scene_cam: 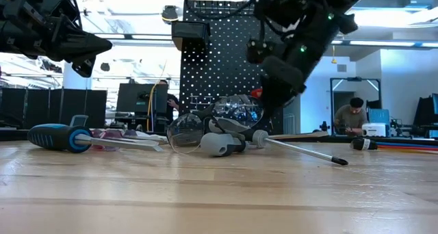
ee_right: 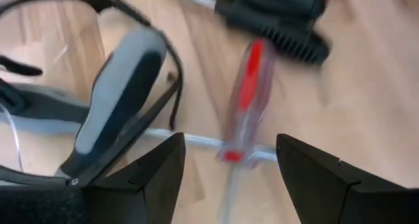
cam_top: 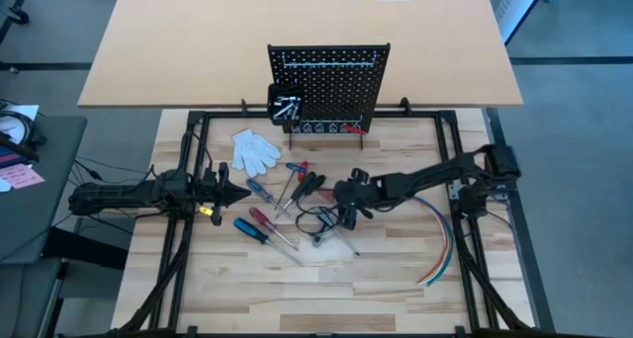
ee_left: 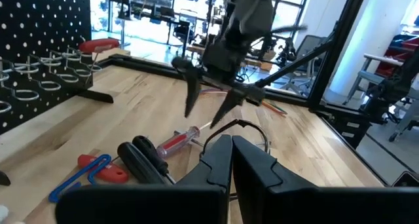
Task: Hang tools onto peg board
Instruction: Hang the right transparent red screwdriver on the peg board
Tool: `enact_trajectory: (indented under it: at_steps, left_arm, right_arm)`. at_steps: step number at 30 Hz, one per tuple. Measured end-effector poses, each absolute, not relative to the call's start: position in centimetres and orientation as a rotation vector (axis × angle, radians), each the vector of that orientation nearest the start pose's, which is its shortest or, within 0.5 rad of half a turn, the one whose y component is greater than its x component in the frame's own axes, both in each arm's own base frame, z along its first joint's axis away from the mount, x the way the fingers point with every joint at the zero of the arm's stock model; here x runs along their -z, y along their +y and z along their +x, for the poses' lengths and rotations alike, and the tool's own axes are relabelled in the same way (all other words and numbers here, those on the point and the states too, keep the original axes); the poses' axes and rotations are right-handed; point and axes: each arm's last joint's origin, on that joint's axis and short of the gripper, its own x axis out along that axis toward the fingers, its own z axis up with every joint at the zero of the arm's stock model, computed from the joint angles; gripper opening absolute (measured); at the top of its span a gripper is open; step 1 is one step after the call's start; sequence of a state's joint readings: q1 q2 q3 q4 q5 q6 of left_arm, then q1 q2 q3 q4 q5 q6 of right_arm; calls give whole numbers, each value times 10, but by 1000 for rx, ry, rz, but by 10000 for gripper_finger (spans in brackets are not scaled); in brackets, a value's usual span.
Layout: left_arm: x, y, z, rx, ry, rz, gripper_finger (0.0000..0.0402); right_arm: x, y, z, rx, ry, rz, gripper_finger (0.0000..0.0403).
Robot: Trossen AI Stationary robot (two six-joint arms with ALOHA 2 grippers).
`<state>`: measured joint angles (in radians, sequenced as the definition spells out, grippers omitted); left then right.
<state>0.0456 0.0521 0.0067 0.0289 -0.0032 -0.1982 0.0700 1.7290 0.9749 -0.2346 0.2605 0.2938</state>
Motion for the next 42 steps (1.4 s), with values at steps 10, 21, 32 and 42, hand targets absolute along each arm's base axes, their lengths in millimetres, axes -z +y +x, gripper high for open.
enact_trajectory:
  at_steps: [10, 21, 32, 42]
  left_arm:
    - [-164, 5, 100, -50, 12, -222, 9]
    - [-164, 5, 100, -50, 11, -226, 9]
    - [-164, 5, 100, -50, 11, -234, 9]
    - [-164, 5, 100, -50, 11, -234, 9]
  right_arm:
    - [-133, 22, 326, 470, 1078, 144, 205]
    - [-130, 27, 312, 603, 1152, 136, 44]
    - [-153, 40, 266, 762, 911, 115, 14]
    - [-183, 37, 236, 564, 218, 127, 13]
